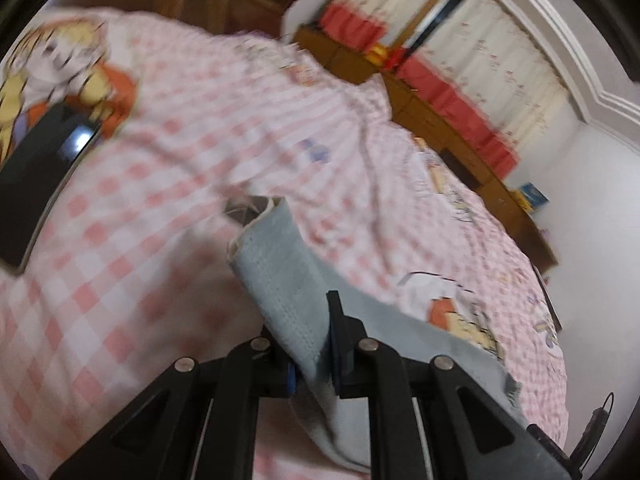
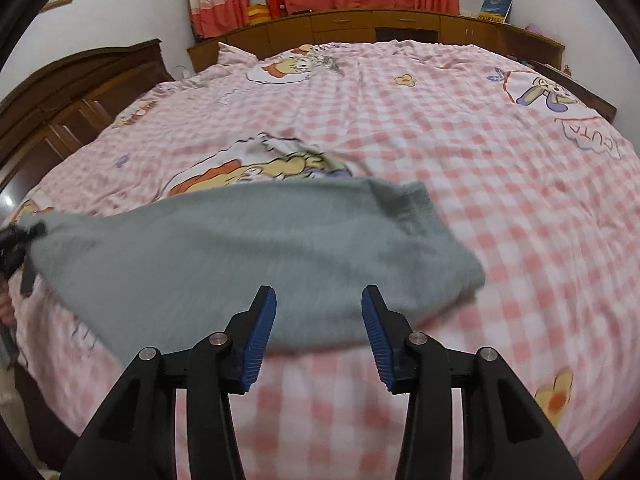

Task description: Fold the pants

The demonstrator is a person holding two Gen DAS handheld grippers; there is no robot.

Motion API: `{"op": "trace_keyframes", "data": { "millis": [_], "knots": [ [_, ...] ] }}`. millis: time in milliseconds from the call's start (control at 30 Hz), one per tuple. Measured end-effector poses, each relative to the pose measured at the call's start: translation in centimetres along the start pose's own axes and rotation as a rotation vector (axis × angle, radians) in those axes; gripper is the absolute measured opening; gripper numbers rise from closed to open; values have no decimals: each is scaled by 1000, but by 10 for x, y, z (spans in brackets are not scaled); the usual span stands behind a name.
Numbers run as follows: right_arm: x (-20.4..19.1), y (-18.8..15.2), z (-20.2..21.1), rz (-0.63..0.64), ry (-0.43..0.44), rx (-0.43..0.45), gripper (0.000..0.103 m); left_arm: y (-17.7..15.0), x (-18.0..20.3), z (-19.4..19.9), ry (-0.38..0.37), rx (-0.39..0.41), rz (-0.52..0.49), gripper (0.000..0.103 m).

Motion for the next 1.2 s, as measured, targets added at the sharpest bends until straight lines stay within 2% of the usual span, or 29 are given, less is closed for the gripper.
{"op": "trace_keyframes", "data": {
  "millis": [167, 333, 467, 567, 800, 867, 933, 1000, 1067, 1133, 1200],
  "knots": [
    [-13, -21, 5, -1, 48, -6, 45, -5, 63, 17, -61, -3, -140, 12],
    [-23, -31, 4, 0, 84, -2, 45, -30, 117, 7, -95, -53, -218, 12],
    [-32, -26, 2, 25, 109, 16, 45, -64, 151, -13, -102, -116, -267, 12],
    [-34, -19, -6, 40, 91, 12, 45, -94, 171, -30, -80, -163, -324, 12],
    [-38, -27, -39, 40, 110, -44, 47, -166, 186, -73, -50, -309, -379, 13],
    [-37, -31, -46, 33, 118, -59, 47, -180, 183, -79, -29, -333, -391, 18],
    [-35, -34, -49, 17, 132, -63, 48, -189, 180, -79, -24, -356, -390, 33],
    [-35, -35, -49, 16, 135, -59, 48, -195, 180, -75, -34, -374, -392, 42],
    [-36, -35, -49, 24, 126, -62, 49, -196, 179, -66, -35, -365, -405, 46],
    [-37, -35, -50, 26, 119, -69, 50, -192, 177, -54, -38, -350, -413, 58],
    [-39, -34, -50, 23, 112, -76, 52, -186, 173, -41, -41, -326, -415, 63]
  ]
}}
Point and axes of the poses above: each gripper's, at about its wrist camera, not at the fingertips, and z roughly against the way its jaws point, x to its right, y to its top, the point moved 10 cm from there along -z, roughly the way its jaws point, and after that the axes turned 6 degrees about z, right-handed, at the moved point
